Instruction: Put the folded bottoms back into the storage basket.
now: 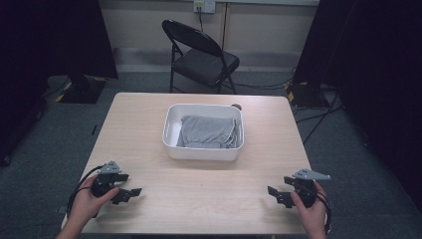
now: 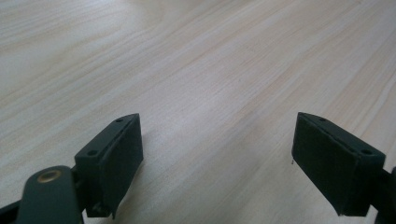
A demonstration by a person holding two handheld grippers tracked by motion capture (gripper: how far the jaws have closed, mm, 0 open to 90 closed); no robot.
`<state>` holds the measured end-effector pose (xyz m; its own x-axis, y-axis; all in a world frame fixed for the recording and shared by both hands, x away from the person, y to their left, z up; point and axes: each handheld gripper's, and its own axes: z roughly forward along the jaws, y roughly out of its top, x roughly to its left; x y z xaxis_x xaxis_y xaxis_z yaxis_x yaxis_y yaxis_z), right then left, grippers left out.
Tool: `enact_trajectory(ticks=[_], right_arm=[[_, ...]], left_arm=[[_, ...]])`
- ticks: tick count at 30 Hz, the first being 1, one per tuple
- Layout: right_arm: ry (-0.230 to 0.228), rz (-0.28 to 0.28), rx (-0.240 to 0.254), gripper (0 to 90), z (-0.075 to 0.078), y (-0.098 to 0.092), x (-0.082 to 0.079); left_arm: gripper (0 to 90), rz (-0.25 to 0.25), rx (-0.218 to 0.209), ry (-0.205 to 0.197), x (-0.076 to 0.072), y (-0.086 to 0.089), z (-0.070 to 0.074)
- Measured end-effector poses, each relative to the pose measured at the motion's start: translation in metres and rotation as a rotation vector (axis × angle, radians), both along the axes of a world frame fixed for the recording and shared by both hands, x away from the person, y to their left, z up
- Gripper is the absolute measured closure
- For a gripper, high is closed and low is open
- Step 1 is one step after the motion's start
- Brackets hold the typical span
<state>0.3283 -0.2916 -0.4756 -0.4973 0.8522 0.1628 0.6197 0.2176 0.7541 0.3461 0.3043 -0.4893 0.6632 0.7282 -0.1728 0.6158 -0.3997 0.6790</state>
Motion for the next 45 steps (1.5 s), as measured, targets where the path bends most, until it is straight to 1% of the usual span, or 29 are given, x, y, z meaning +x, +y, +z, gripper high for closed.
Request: enact_trajectory(ticks=[2,4,5,9,10,14,18,20,24,27,30,32,34,35,36,37,41,42,45], right_arm=[[0.002,0.000,-0.001,16.1,-0.001,-0.001,-0.001],[0.004,-0.001,-0.006,16.1,-0.002,-0.002,-0.001],[0.004,0.000,-0.006,16.1,-0.003,-0.002,-0.002],[0.006,-0.002,-0.006,16.1,-0.006,-0.004,-0.003],[0.008,-0.002,-0.013,16.1,-0.006,-0.004,-0.003],[0.009,0.005,-0.033,16.1,-0.010,-0.004,-0.005],[0.014,0.012,-0.064,16.1,-0.012,-0.005,-0.006],[0.014,0.018,-0.077,16.1,-0.013,-0.004,-0.006],[0.013,0.030,-0.103,16.1,-0.016,-0.004,-0.007],[0.023,0.033,-0.117,15.9,-0.019,-0.004,-0.007],[0.011,0.036,-0.128,15.7,-0.021,-0.003,-0.008],[0.004,0.040,-0.140,15.4,-0.021,-0.003,-0.009],[-0.013,0.045,-0.154,15.1,-0.023,-0.002,-0.010],[-0.021,0.043,-0.153,15.0,-0.024,-0.001,-0.011],[-0.028,0.036,-0.143,14.9,-0.025,-0.002,-0.011],[-0.031,0.028,-0.131,14.9,-0.025,-0.002,-0.012],[-0.037,0.038,-0.149,14.9,-0.026,-0.001,-0.012],[-0.042,0.040,-0.163,14.2,-0.026,0.000,-0.013],[-0.044,0.042,-0.165,14.3,-0.026,0.000,-0.013]], left_arm=[[16.0,-0.002,0.000,-0.001,-0.001,0.000,0.000],[16.2,-0.011,0.015,-0.006,-0.001,0.001,-0.001],[16.2,-0.012,0.013,-0.002,-0.002,0.001,-0.002],[16.2,-0.014,0.018,-0.006,-0.004,0.002,-0.003],[16.2,-0.014,0.019,-0.007,-0.004,0.002,-0.003],[16.1,-0.029,0.030,-0.029,-0.005,0.002,-0.004],[15.2,-0.054,0.048,-0.059,-0.008,0.002,-0.006],[15.0,-0.060,0.050,-0.070,-0.009,0.002,-0.007],[14.7,-0.069,0.054,-0.085,-0.010,0.002,-0.008],[14.0,-0.075,0.061,-0.094,-0.011,0.001,-0.009],[11.7,-0.091,0.063,-0.106,-0.012,0.001,-0.010],[10.0,-0.106,0.072,-0.120,-0.013,0.001,-0.011],[7.5,-0.120,0.080,-0.130,-0.014,-0.001,-0.013],[6.0,-0.132,0.089,-0.137,-0.014,-0.001,-0.013],[4.2,-0.138,0.089,-0.137,-0.015,-0.002,-0.014],[2.8,-0.139,0.091,-0.137,-0.015,-0.003,-0.014],[0.0,-0.134,0.088,-0.139,-0.015,-0.006,-0.015],[0.0,-0.134,0.088,-0.139,-0.015,-0.006,-0.015],[0.0,-0.133,0.088,-0.139,-0.015,-0.006,-0.015]])
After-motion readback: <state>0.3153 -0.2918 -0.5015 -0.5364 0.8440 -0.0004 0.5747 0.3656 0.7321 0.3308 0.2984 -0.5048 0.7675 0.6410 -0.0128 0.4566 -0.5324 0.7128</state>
